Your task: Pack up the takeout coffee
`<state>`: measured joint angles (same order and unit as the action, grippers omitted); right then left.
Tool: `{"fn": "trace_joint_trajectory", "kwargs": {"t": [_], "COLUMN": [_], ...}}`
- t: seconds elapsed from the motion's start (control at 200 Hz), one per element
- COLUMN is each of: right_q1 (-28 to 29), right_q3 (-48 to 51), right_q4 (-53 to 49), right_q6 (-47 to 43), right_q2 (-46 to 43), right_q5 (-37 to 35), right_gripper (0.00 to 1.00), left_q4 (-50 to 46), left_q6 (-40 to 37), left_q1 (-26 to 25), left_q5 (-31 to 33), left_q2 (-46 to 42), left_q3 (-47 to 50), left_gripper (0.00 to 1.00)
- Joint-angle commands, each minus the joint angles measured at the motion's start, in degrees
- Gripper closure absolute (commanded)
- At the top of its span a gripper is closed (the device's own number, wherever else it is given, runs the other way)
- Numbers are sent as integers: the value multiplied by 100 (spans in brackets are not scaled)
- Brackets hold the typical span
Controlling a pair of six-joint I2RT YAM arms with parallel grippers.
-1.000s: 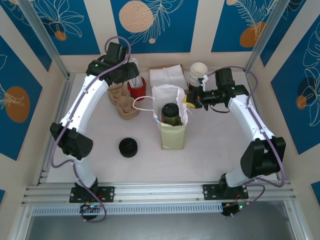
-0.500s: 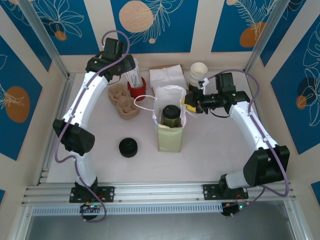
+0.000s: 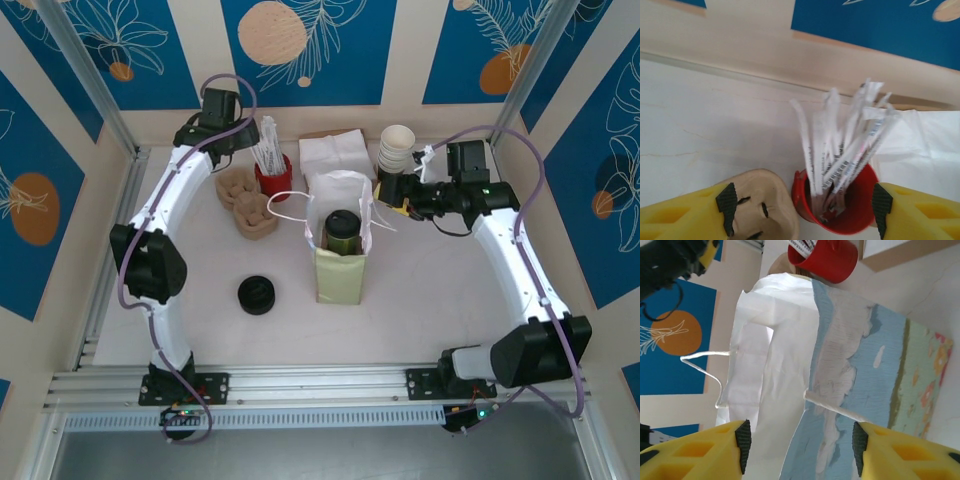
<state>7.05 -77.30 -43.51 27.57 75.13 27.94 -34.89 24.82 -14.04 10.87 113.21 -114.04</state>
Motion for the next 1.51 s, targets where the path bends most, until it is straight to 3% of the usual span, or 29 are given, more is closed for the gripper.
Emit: {"fn": "trace_joint_trajectory", "kwargs": {"t": [0.0, 0.23, 0.74, 1.105, 1.5], "right_q1": [-43, -73, -77, -79, -87], "right_q3": [-141, 14, -81, -85, -102], "right_q4": [-211, 56, -140, -79, -90], "right_q6": [-373, -7, -19, -182, -241], "right_q2": [-373, -913, -1317, -1347, -1349], "right_q5": [-355, -734, -856, -711, -738], "right_gripper": [41, 42, 42, 42, 42], "left_q4": [788, 862, 1165, 1132, 1062], "left_q6": [-182, -378, 29, 294, 488], "left_q1": [245, 327, 582, 641, 676], "left_q5": [-791, -1256, -1374, -1361, -1263], "left_q2": [93, 443, 1044, 1343, 1540], "left_q3": [223, -146, -483, -754, -1039], "left_gripper": [31, 40, 62, 70, 70]}}
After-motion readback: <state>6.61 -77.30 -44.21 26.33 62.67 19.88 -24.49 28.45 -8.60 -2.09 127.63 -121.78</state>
